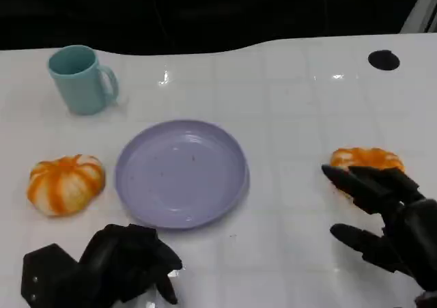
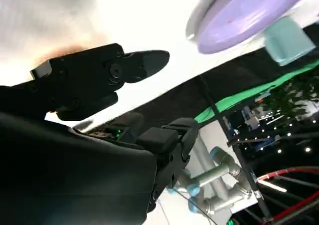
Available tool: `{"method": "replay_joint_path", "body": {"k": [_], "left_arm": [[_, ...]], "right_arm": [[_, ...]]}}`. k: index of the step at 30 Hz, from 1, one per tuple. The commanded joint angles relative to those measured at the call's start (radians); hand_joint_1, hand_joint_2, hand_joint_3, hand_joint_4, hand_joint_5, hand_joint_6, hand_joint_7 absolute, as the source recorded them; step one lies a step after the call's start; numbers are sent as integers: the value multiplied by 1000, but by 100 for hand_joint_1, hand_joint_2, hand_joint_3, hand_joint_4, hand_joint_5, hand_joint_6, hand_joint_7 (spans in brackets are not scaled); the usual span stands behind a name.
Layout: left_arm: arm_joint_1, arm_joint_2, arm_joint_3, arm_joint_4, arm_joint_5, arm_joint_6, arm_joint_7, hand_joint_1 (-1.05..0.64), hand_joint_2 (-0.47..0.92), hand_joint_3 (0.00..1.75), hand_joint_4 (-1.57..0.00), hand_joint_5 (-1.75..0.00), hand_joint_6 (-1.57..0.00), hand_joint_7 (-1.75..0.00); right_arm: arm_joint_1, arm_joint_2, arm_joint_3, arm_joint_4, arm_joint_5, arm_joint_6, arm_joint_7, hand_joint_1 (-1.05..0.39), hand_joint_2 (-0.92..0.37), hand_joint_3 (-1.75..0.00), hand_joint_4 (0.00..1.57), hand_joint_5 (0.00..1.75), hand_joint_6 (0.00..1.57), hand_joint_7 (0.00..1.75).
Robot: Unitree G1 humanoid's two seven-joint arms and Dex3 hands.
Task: Grasp the bread from the table and place it into the plate.
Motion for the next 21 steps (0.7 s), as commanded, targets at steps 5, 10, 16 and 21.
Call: {"method": "replay_joint_path", "body": {"k": [5,10,16,21], "left_arm": [[4,15,9,5,-5,-13,-6,-105,80,1,-149,-96,-157,-51],[1,20,11,11,-4,-17,-8,-105,81,1,-149,-96,-157,-50],[3,19,11,12,2,-23,-3,-105,80,0,-149,-97,-157,-52],[8,16,8,6,-4,-22,-9,-105,80,0,-147,-97,-156,-51]], "right_arm": [[-16,-64,29,-83,-147,202,-44,-50,-92,-6,4,47,30,0],[-48,-83,57,-111,-222,351,-23,-54,-91,-5,0,49,29,0],[-91,-97,94,-110,-242,477,35,-55,-88,-2,0,48,31,1],[-124,-105,124,-94,-243,554,73,-53,-86,0,0,48,31,1]]}}
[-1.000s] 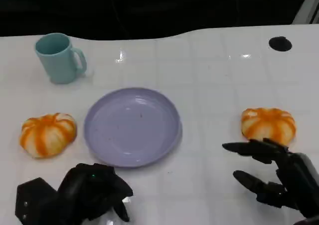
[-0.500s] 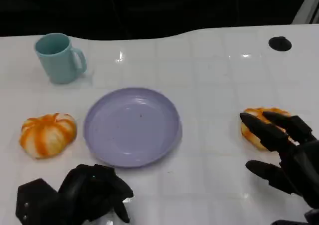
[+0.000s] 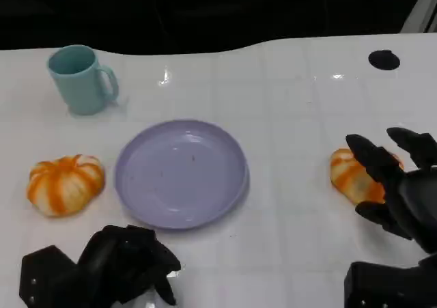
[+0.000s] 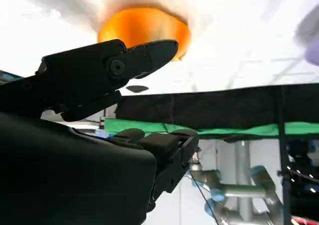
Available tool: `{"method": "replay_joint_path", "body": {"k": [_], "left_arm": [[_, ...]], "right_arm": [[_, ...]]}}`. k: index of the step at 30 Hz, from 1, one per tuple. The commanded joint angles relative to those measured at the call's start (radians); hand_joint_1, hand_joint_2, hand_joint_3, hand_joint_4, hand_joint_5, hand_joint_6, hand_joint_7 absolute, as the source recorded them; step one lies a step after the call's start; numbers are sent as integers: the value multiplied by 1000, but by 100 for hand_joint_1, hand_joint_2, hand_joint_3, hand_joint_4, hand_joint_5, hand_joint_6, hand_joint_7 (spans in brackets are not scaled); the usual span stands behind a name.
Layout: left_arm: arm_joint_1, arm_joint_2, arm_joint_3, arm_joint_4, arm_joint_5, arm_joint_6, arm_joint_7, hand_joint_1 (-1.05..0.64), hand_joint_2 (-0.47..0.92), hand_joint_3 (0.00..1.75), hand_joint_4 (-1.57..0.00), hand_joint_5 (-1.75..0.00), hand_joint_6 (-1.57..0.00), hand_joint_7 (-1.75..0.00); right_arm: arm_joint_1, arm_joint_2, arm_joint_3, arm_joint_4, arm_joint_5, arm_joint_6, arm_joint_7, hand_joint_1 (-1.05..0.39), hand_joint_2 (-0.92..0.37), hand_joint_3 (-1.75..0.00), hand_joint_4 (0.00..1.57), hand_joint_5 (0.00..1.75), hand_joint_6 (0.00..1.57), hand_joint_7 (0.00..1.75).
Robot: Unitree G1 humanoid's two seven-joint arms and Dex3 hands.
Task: Grasp the bread from the table and place it into the plate.
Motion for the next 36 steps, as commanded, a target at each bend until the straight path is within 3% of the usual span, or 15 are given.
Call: {"method": "replay_joint_path", "body": {"k": [1,10,14,25,36], "left_arm": [[9,12,4,-6,-5,-5,-3,-105,80,0,-148,-97,-157,-51],[20,7,-1,-25,-6,1,0,-105,80,0,-148,-97,-157,-50],[23,7,-4,-34,1,3,6,-105,80,0,-148,-97,-157,-50],[29,9,-3,-45,-6,14,1,-105,80,0,-148,-97,-157,-49],[32,10,-5,-50,4,12,9,-105,80,0,-148,-97,-157,-50]], "right_arm": [[-38,-27,25,22,-4,57,29,-52,-85,0,0,49,32,1],[-93,-27,84,124,22,91,43,-45,-81,0,0,53,34,1],[-111,-24,109,152,28,115,76,-45,-84,-1,0,45,31,0],[-182,-6,163,295,43,151,46,-47,-83,0,2,45,33,1],[-301,24,211,516,86,134,-36,-46,-85,-1,4,44,32,0]]}}
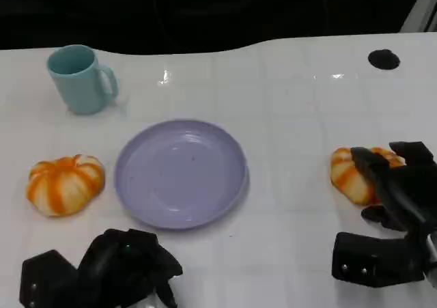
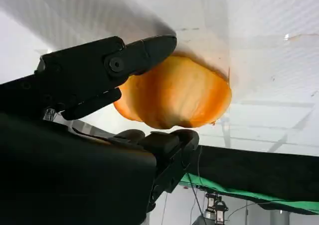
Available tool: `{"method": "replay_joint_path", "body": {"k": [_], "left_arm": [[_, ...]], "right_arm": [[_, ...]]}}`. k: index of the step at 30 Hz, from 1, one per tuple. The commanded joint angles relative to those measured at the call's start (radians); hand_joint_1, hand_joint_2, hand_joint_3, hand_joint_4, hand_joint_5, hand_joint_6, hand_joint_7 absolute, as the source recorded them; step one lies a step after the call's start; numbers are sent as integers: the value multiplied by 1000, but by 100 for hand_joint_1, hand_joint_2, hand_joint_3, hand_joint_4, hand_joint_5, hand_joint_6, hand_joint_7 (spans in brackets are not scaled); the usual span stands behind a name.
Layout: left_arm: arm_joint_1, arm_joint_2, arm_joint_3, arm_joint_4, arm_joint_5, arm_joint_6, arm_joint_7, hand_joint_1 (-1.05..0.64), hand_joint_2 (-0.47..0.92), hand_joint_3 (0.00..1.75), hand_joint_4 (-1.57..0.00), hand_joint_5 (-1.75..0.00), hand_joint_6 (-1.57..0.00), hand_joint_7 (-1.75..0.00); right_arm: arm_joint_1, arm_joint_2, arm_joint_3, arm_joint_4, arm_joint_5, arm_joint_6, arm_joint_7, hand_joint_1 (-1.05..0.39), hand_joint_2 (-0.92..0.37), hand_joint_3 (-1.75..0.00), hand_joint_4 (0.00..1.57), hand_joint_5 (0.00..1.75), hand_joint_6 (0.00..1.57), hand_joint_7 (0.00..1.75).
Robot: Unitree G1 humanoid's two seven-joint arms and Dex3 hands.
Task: Grasp the bread from the table and place it into the plate.
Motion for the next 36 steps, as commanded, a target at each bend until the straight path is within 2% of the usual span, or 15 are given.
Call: {"method": "replay_joint_path", "body": {"k": [1,4,5,8,9,10,11,12,13,14,16,18,29,32,36], "left_arm": [[3,14,2,-9,5,-5,8,-105,80,0,-148,-98,-157,-50],[3,13,2,-10,2,-3,6,-105,80,1,-148,-98,-157,-50],[4,13,2,-11,0,0,5,-105,80,0,-148,-98,-157,-50],[4,12,2,-13,0,1,5,-105,80,0,-148,-98,-157,-50],[5,11,2,-13,-1,0,5,-105,80,0,-148,-98,-157,-50],[6,11,2,-12,-2,0,4,-105,80,0,-148,-98,-157,-50],[6,11,2,-12,-3,-1,3,-105,80,0,-148,-98,-157,-50],[7,11,2,-12,-2,-3,3,-105,80,0,-148,-98,-157,-50],[7,10,2,-12,-2,-3,4,-105,80,0,-147,-98,-157,-50],[6,10,2,-11,-1,-5,5,-105,80,0,-147,-98,-157,-49],[5,8,2,-10,-3,-3,4,-105,80,0,-147,-98,-157,-49],[5,8,1,-10,-1,-2,7,-105,80,0,-147,-98,-157,-49],[-8,7,3,6,-1,-2,4,-105,79,0,-147,-98,-157,-48],[-10,5,3,8,-7,3,0,-105,79,0,-148,-97,-157,-48],[-4,3,-3,-2,9,4,18,-105,79,0,-148,-97,-157,-48]], "right_arm": [[-42,9,18,80,27,-5,-30,-45,-85,-1,4,44,32,0],[-69,16,31,130,40,-23,-58,-44,-87,-1,8,45,34,1],[-78,17,35,148,45,-41,-72,-41,-88,-1,15,46,38,3],[-97,16,42,189,63,-84,-101,-31,-90,0,55,27,59,3],[-106,16,41,213,77,-126,-125,-31,-90,0,59,24,61,3],[-113,15,42,234,88,-160,-147,-22,-91,-3,80,82,92,17],[-120,15,44,253,96,-185,-165,-17,-91,-5,87,135,112,29],[-124,15,48,272,100,-213,-192,-16,-92,-6,89,153,119,35],[-127,15,53,287,102,-229,-211,-14,-85,-27,91,164,104,94],[-130,16,58,298,103,-240,-226,-15,-69,-64,90,170,84,142],[-138,16,65,320,104,-257,-253,-15,-58,-89,89,173,73,166],[-144,15,70,329,103,-261,-269,-16,-54,-99,91,174,70,171],[-160,3,73,316,108,-307,-347,-17,-49,-96,92,175,69,175],[-157,3,69,267,113,-325,-350,-15,-39,-108,94,175,70,175],[-149,4,64,183,119,-354,-342,-15,-34,-119,96,175,72,175]]}}
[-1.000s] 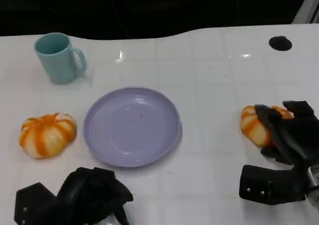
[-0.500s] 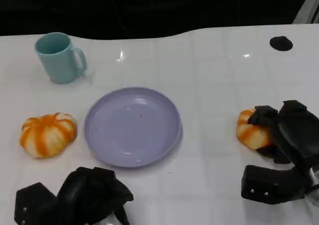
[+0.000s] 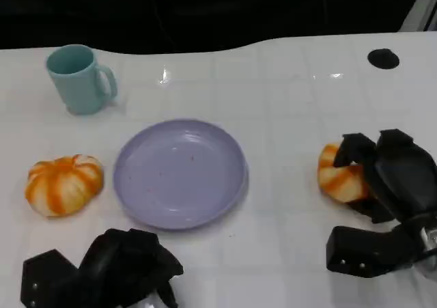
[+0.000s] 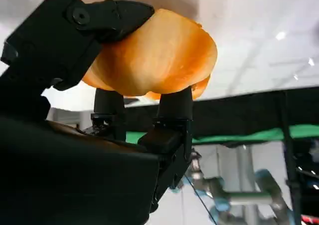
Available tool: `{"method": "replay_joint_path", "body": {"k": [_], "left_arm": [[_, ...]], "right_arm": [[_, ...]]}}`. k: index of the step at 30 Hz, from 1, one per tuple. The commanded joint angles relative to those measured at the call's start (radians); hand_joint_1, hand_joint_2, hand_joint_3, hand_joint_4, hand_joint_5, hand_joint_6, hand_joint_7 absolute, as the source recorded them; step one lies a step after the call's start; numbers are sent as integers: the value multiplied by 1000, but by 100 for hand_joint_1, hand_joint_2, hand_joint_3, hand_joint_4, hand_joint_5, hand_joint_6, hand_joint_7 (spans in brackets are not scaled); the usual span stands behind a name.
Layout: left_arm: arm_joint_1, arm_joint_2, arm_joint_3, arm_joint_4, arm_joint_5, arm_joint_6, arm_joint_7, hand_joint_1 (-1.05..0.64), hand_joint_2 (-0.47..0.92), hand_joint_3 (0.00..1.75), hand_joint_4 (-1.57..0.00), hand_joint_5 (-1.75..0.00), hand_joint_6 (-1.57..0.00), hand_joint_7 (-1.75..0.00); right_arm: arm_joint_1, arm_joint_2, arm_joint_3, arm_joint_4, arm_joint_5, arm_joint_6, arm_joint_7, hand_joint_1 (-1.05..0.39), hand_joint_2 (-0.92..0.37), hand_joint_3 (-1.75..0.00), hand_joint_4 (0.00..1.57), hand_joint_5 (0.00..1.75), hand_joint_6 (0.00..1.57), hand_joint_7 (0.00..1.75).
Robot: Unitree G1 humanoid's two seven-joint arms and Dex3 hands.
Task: Grasp the bread from the table and place it into the plate.
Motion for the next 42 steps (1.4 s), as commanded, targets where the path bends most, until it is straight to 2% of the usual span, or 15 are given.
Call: {"method": "replay_joint_path", "body": {"k": [1,6,11,19,22,27,31,39,40,42], "left_arm": [[-2,7,-2,-5,9,2,18,-105,79,0,-148,-97,-157,-49],[0,6,-6,-8,4,1,14,-105,79,0,-148,-97,-157,-49],[3,5,-8,-15,3,9,19,-105,79,0,-149,-96,-157,-49],[1,8,-7,-6,0,-6,6,-105,79,0,-149,-95,-157,-49],[4,7,-9,-9,-2,-3,5,-105,79,0,-149,-95,-157,-49],[7,6,-14,-9,2,-13,5,-105,79,0,-149,-95,-157,-48],[10,5,-18,-14,7,-11,12,-105,79,0,-149,-95,-157,-50],[12,6,-20,-12,4,-16,10,-105,79,0,-149,-95,-157,-49],[13,6,-21,-13,6,-17,11,-105,79,0,-149,-95,-157,-49],[14,6,-22,-14,8,-18,13,-105,80,1,-149,-95,-157,-48]], "right_arm": [[1,-16,-12,-91,19,-37,-4,-15,-33,-123,97,175,73,175],[8,7,-12,-192,44,-80,34,-18,-31,-137,100,175,76,175],[9,57,-4,-284,57,-79,91,-21,-29,-141,100,175,78,173],[-23,151,26,-308,41,-60,173,-19,-27,-139,98,175,81,162],[-53,200,45,-270,34,-59,184,-19,-31,-129,96,175,82,161],[-92,254,68,-205,39,-66,191,-19,-29,-136,96,175,78,170],[-130,303,86,-106,33,-91,136,-19,-27,-134,99,175,77,174],[-190,365,96,36,46,-117,101,-19,-30,-128,96,175,74,173],[-202,372,98,53,45,-114,100,-18,-32,-119,94,175,75,161],[-221,384,102,79,41,-103,104,-19,-39,-103,88,171,87,113]]}}
